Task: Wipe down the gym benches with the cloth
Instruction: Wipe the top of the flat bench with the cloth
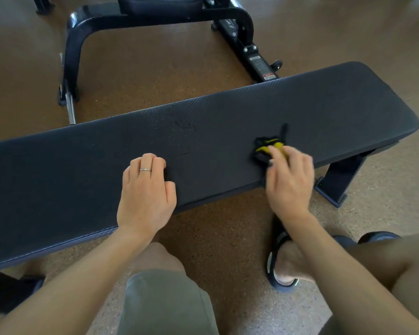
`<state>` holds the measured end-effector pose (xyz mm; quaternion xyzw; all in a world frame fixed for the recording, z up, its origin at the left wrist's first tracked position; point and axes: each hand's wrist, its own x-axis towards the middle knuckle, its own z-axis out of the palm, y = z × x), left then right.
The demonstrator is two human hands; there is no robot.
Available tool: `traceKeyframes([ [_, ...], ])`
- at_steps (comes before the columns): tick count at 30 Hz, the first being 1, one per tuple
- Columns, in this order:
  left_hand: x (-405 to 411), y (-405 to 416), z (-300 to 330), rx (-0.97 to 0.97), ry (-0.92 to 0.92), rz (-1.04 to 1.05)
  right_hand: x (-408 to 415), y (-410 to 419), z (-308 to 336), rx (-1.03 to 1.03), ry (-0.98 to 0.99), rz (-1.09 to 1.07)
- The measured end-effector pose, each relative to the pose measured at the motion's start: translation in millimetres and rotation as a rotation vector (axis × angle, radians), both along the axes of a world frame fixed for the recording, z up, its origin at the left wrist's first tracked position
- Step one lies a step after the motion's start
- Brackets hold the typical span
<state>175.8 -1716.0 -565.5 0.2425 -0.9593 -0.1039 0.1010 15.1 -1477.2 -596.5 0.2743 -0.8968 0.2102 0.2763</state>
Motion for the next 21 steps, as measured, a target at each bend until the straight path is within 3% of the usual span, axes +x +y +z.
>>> traceKeyframes([
  [4,-1,1,0,-0.007,-0.001,0.003,37,-42,-6,-0.181,-0.065,-0.129],
  [8,-1,0,1,-0.028,-0.002,-0.007,99,-99,-8,-0.103,-0.065,0.105],
  [12,0,-1,2,-0.031,-0.003,-0.018,64,-76,10,0.068,-0.008,0.371],
  [17,-2,0,2,0.006,-0.009,0.001,-3,-57,30,0.112,-0.156,-0.017],
  [19,-3,0,4,0.011,-0.003,0.001,1,-78,31,0.161,-0.186,-0.026],
  [21,-2,0,3,0.006,0.004,-0.008,21,-110,32,0.203,-0.180,0.122],
])
